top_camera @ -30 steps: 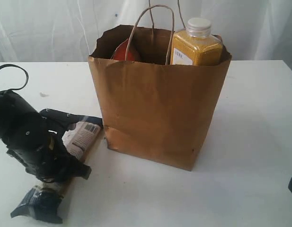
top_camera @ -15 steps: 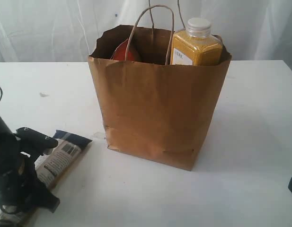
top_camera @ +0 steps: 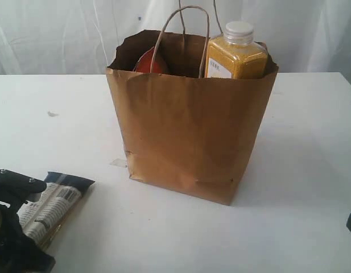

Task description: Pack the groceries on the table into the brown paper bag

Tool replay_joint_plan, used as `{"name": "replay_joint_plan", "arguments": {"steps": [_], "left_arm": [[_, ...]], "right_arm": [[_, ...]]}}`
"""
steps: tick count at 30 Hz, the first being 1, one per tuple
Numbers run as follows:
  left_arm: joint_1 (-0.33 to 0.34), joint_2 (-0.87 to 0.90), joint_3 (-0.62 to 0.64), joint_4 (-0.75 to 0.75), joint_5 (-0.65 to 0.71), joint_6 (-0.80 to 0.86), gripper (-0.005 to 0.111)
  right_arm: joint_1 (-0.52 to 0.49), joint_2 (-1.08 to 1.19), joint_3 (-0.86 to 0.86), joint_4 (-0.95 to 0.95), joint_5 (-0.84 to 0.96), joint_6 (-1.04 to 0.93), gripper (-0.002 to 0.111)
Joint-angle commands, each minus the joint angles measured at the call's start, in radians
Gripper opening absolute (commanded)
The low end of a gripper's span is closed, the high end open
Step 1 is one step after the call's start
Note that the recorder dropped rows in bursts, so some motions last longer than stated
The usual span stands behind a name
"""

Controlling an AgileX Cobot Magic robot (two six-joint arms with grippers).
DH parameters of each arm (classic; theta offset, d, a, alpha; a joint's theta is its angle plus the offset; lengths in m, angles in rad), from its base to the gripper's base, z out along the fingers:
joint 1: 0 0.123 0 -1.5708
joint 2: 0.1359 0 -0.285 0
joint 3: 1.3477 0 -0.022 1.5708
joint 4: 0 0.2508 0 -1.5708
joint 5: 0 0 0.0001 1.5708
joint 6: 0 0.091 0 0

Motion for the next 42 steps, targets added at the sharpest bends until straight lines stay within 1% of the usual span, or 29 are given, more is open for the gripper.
{"name": "replay_joint_plan", "arguments": {"steps": [1, 2, 5, 7, 10, 14, 19, 21, 25, 28, 29, 30, 31, 32, 34, 38, 41, 42], "left_arm": [[0.0, -0.019, 0.005, -0.04, -0.056, -0.012, 0.042], [0.0, -0.019, 0.005, -0.044, -0.061, -0.012, 0.051], [0.0, -0.019, 0.005, -0.046, -0.063, -0.012, 0.074], [0.0, -0.019, 0.005, -0.046, -0.063, -0.012, 0.081], [0.0, -0.019, 0.005, -0.054, -0.064, -0.012, 0.082], [0.0, -0.019, 0.0, -0.054, -0.101, -0.019, 0.082], [0.0, -0.019, -0.067, -0.045, -0.105, -0.024, 0.082], [0.0, -0.019, -0.108, -0.008, -0.105, -0.03, 0.082], [0.0, -0.019, -0.175, 0.115, -0.084, -0.13, 0.082], [0.0, -0.019, -0.218, 0.246, -0.052, -0.238, 0.082], [0.0, -0.019, -0.233, 0.32, -0.044, -0.309, 0.082], [0.0, -0.019, -0.236, 0.352, -0.043, -0.345, 0.082], [0.0, -0.014, -0.236, 0.418, -0.045, -0.417, 0.082], [0.0, -0.008, -0.236, 0.441, -0.045, -0.442, 0.082], [0.0, 0.021, -0.236, 0.456, -0.045, -0.473, 0.082], [0.0, 0.064, -0.236, 0.452, -0.046, -0.473, 0.082], [0.0, 0.062, -0.236, 0.485, -0.083, -0.407, 0.082], [0.0, 0.062, -0.236, 0.483, -0.102, -0.42, 0.082]], "right_arm": [[-0.007, -0.004, 0.004, -0.01, -0.004, 0.0, 0.0], [-0.007, -0.004, 0.004, -0.01, -0.004, 0.0, 0.0], [-0.007, -0.004, 0.004, -0.01, -0.004, 0.0, 0.0], [-0.007, -0.004, 0.004, -0.01, -0.004, 0.0, 0.0], [-0.007, -0.004, 0.004, -0.01, -0.004, 0.0, 0.0], [-0.007, -0.004, 0.004, -0.01, -0.004, 0.0, 0.0], [-0.007, -0.004, 0.004, -0.01, -0.004, 0.0, 0.0], [-0.007, -0.004, 0.004, -0.01, -0.004, 0.0, 0.0], [-0.007, -0.004, 0.004, -0.01, -0.004, 0.0, 0.0], [-0.007, -0.004, 0.004, -0.01, -0.004, 0.0, 0.0], [-0.007, -0.004, 0.004, -0.01, -0.004, 0.0, 0.0], [-0.007, -0.004, 0.004, -0.01, -0.004, 0.0, 0.0], [-0.007, -0.004, 0.004, -0.01, -0.004, 0.0, 0.0], [-0.007, -0.004, 0.004, -0.01, -0.004, 0.0, 0.0], [-0.007, -0.004, 0.004, -0.01, -0.004, 0.0, 0.0], [-0.007, -0.004, 0.004, -0.01, -0.004, 0.0, 0.0], [-0.007, -0.004, 0.004, -0.01, -0.004, 0.0, 0.0], [-0.007, -0.004, 0.004, -0.01, -0.004, 0.0, 0.0]]}}
